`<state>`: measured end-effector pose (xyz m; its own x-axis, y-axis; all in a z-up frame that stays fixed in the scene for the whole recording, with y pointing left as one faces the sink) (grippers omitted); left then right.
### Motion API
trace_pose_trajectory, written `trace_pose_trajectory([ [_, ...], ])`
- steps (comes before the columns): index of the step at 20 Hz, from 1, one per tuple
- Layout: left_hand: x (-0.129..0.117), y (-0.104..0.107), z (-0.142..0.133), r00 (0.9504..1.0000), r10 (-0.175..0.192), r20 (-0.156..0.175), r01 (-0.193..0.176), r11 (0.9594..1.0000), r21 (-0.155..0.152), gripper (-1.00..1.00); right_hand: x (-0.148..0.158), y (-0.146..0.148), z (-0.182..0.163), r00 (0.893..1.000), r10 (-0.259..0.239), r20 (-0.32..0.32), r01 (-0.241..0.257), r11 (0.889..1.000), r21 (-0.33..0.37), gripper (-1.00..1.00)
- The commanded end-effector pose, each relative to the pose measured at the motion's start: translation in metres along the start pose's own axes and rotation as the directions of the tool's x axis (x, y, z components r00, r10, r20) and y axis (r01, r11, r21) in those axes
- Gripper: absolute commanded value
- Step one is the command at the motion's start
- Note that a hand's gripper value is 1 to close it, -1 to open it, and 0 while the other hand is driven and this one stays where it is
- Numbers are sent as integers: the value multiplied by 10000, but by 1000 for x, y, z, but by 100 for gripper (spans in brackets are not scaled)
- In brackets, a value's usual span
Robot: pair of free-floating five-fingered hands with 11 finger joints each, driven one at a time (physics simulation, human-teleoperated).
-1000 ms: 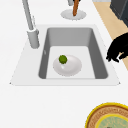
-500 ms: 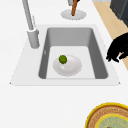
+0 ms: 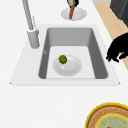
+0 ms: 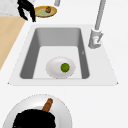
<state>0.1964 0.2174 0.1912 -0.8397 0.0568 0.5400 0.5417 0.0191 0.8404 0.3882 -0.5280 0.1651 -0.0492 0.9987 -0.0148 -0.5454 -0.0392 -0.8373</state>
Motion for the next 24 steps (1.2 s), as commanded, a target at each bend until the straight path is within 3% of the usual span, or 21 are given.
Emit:
trace_pose_trajectory([
  [1, 0, 0, 0, 10000, 0, 0, 0, 10000, 0, 0, 2, 4, -10, 9996, -245, 162, 245, 9997, 23, 100],
  [5, 0, 0, 0, 10000, 0, 0, 0, 10000, 0, 0, -5, 15, -12, 10000, 60, 16, -60, 10000, 34, 100],
  [6, 0, 0, 0, 10000, 0, 0, 0, 10000, 0, 0, -6, 15, -13, 9998, 110, 140, -110, 9999, 24, -100],
  [8, 0, 0, 0, 10000, 0, 0, 0, 10000, 0, 0, -4, 11, -14, 9998, 197, 60, -200, 9991, 373, -100],
  [11, 0, 0, 0, 10000, 0, 0, 0, 10000, 0, 0, -2, -7, 0, 9967, 798, -152, -794, 9965, 265, -100],
  [15, 0, 0, 0, 10000, 0, 0, 0, 10000, 0, 0, 7, -24, 4, 9983, 574, -4, -571, 9927, 1059, -100],
  [19, 0, 0, 0, 10000, 0, 0, 0, 10000, 0, 0, 24, -43, 14, 9974, 715, 21, -709, 9844, 1613, -100],
  [24, 0, 0, 0, 10000, 0, 0, 0, 10000, 0, 0, 54, -54, 18, 9957, 914, -116, -896, 9901, 1084, -100],
])
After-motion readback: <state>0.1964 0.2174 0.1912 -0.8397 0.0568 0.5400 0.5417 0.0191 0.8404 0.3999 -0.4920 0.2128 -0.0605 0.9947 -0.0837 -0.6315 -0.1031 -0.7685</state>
